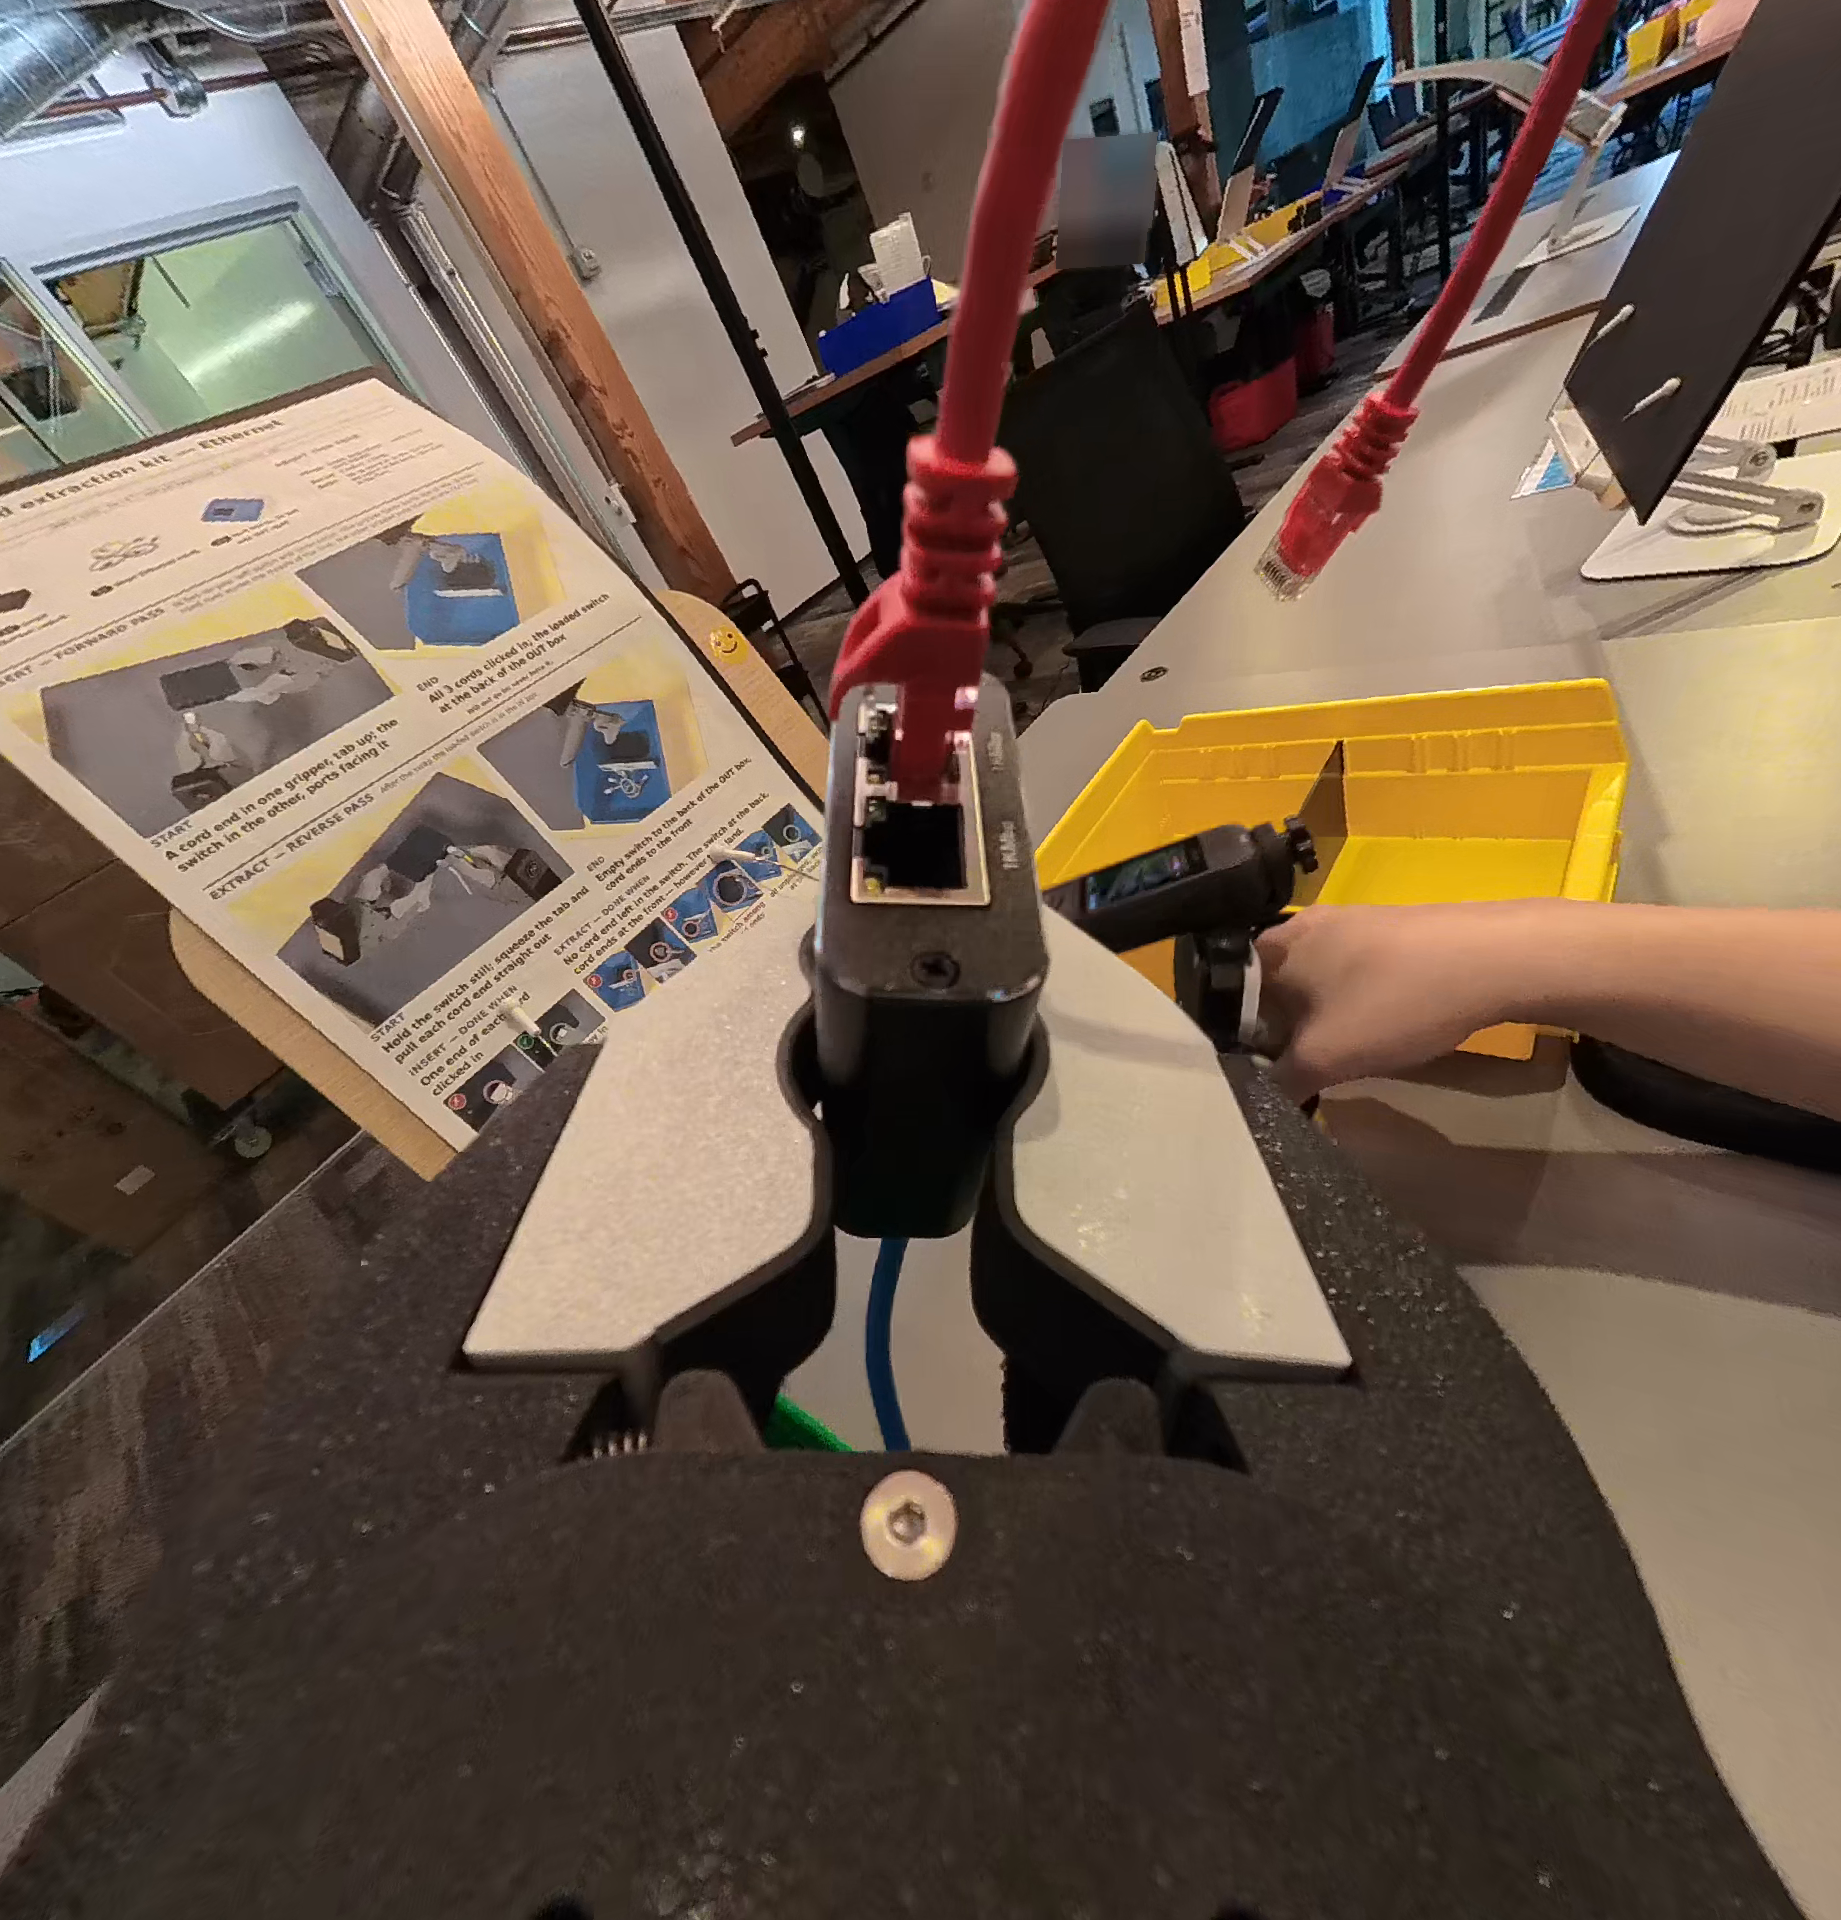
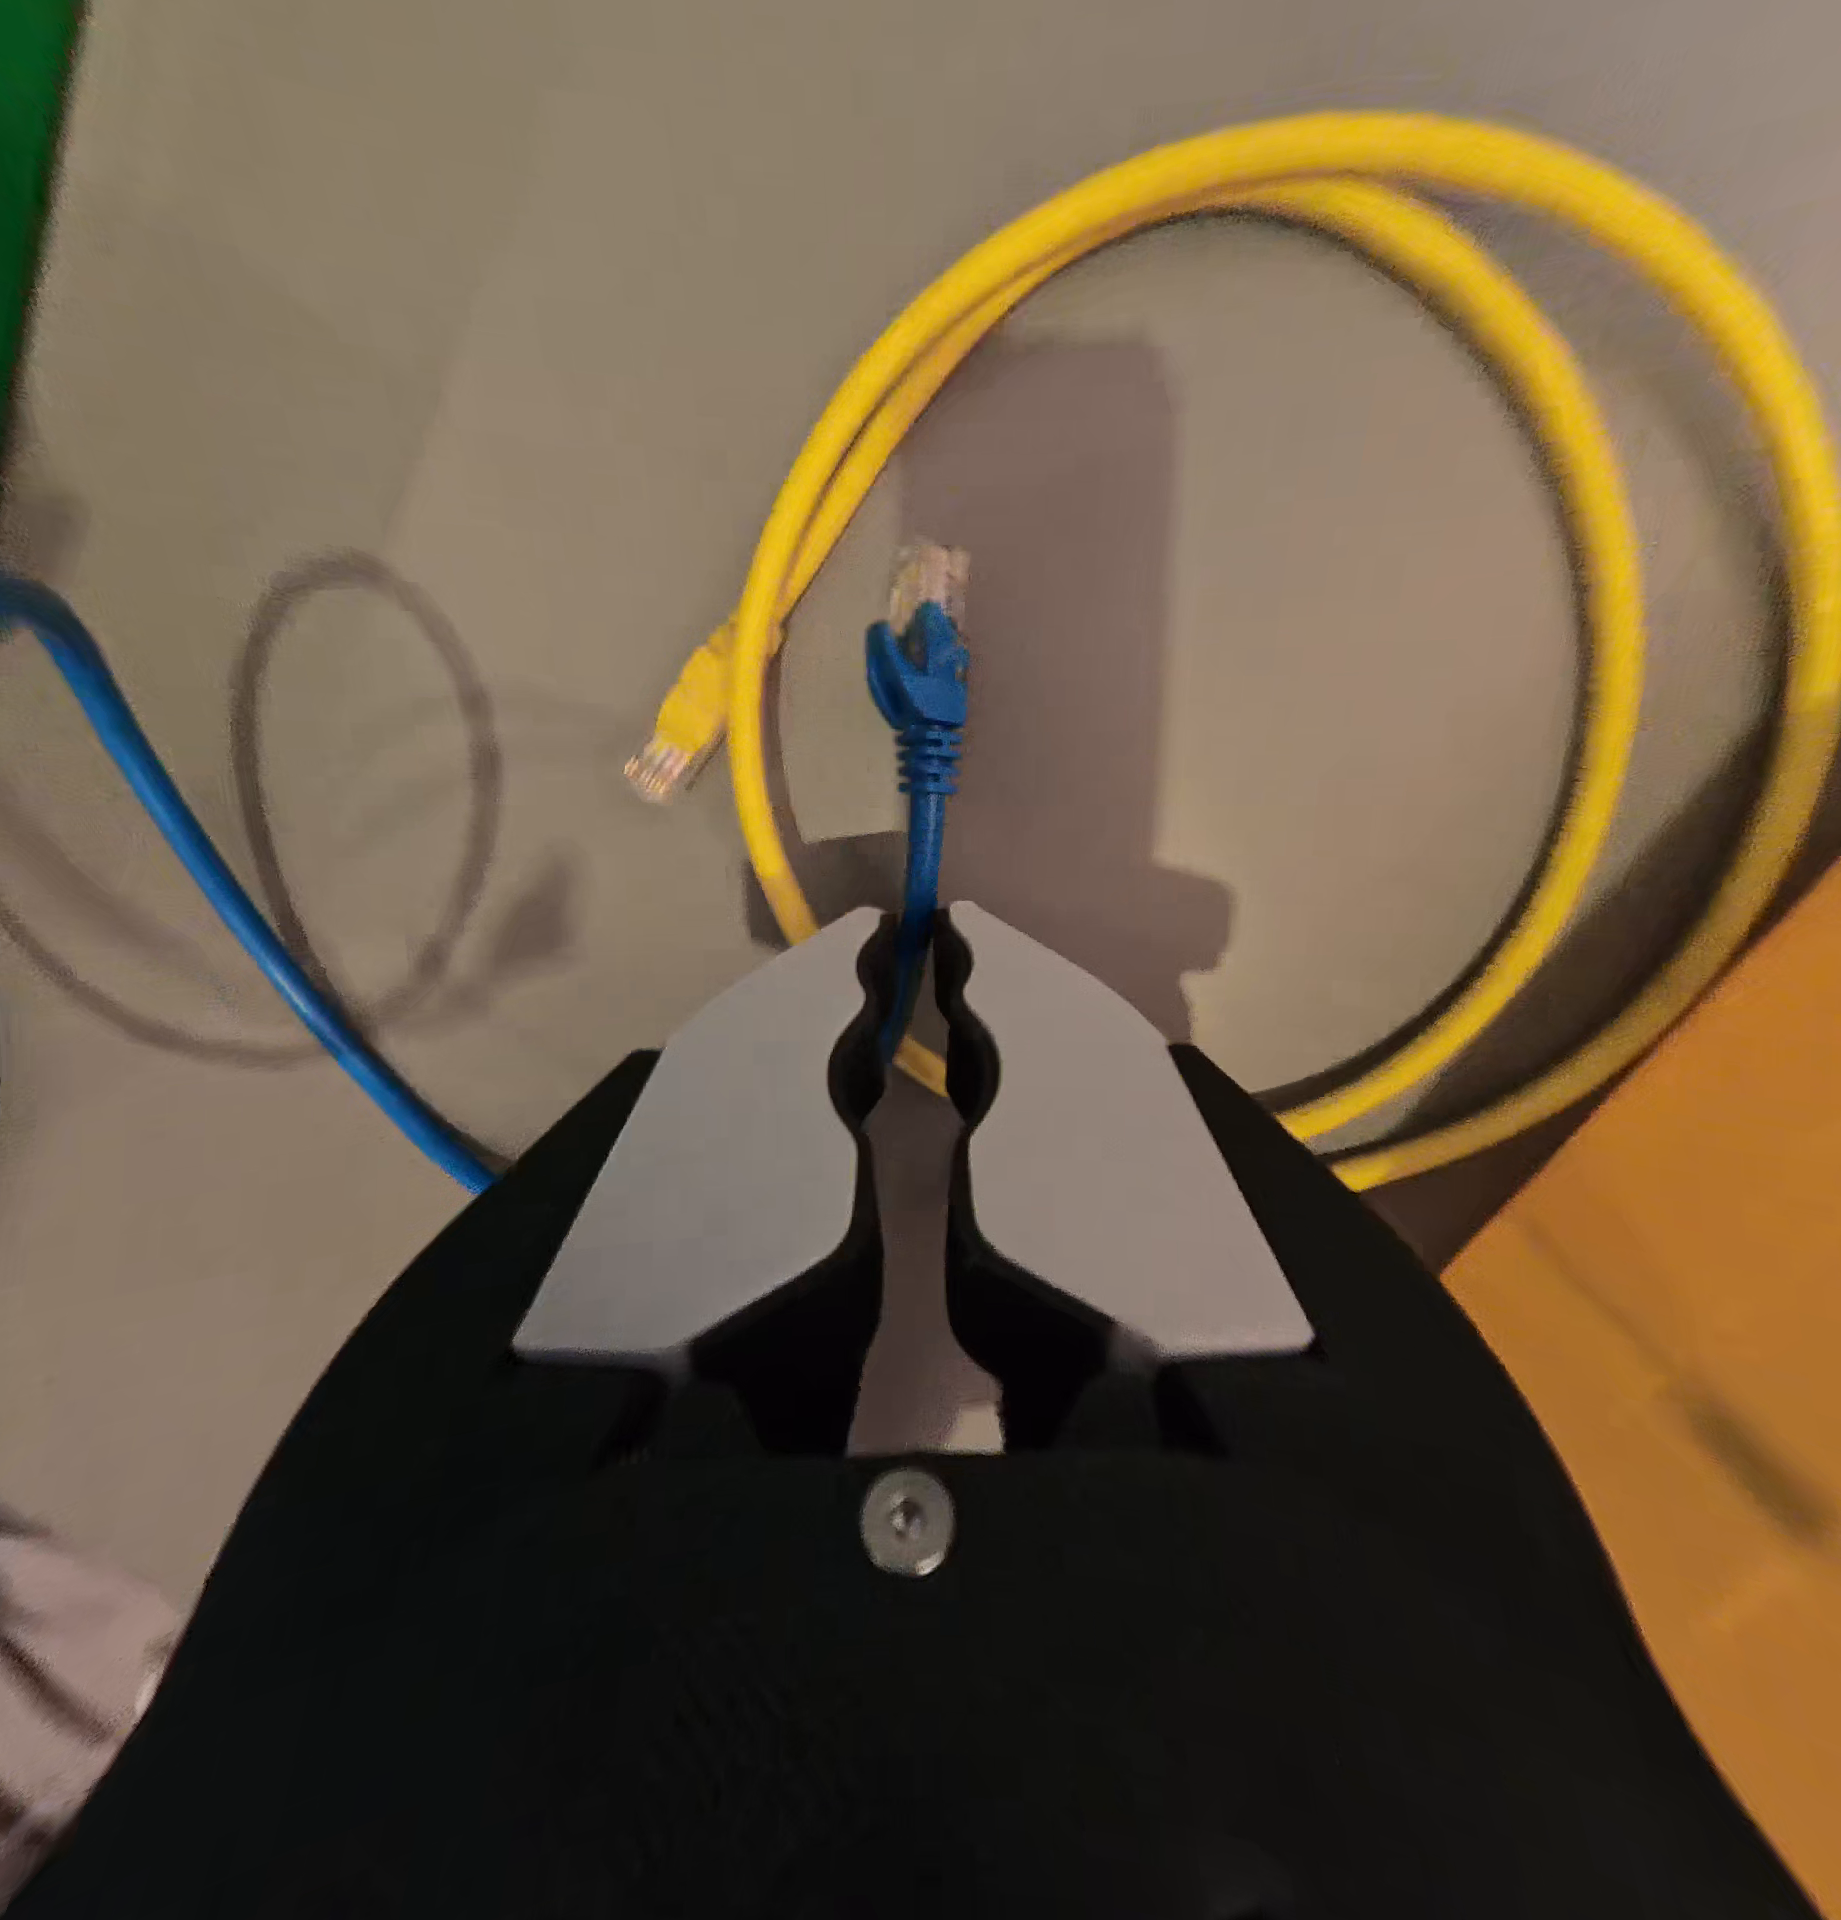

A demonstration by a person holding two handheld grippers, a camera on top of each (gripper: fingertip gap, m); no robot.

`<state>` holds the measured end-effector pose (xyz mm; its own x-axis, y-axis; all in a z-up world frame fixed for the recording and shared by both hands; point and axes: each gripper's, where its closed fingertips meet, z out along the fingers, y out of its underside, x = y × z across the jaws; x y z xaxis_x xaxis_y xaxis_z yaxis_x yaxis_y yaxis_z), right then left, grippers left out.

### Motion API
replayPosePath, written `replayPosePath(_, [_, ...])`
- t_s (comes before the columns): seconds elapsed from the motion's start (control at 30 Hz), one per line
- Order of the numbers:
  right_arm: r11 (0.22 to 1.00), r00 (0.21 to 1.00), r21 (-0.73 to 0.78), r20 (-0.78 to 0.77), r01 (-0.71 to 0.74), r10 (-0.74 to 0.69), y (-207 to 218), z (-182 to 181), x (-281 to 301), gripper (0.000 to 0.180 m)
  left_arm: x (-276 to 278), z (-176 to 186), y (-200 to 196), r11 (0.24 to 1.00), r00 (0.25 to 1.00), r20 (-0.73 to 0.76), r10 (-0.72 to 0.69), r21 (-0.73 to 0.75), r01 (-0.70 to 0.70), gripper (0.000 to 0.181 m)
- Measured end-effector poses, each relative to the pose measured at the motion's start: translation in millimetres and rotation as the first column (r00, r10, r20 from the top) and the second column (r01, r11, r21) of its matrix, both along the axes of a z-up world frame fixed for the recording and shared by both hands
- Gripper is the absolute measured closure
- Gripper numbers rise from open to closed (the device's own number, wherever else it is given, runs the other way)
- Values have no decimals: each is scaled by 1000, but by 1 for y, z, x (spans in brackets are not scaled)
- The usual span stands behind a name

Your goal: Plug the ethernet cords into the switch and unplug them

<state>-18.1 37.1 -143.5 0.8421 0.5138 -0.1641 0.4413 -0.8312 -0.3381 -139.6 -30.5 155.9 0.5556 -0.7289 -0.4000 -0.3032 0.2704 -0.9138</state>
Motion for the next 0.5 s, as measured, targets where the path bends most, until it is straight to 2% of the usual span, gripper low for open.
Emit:
replayPosePath(0.1, [987, 983, 152, -180, 56, -28, 8, 32, -10, 173, 2, -2, 2, 1000, 1000, -17, 12, 7, -12, 155])
replayPosePath(0.2, [974, 936, 226, -344, -2, 81, -18, 66, -30, 172, -1, -1, 4, 1000, 1000, -11, 28, 12, -28, 154])
replayPosePath(0.3, [973, 850, 118, -474, -197, 230, -72, 72, -57, 171, -3, 0, 4, 1000, 1000, -2, 25, 3, -25, 155])
replayPosePath(0.4, [926, 860, -24, -381, -376, 340, -108, 35, -59, 163, -4, 0, 3, 1000, 1000, -5, 27, 2, -27, 155])
replayPosePath(0.47, [928, 898, 2, -252, -372, 361, -98, 18, -44, 160, -5, 0, 3, 999, 999, -13, 34, 8, -34, 155])
replayPosePath(0.5, [933, 902, 43, -244, -357, 356, -89, 19, -41, 160, -5, 0, 3, 999, 999, -16, 37, 9, -37, 155])
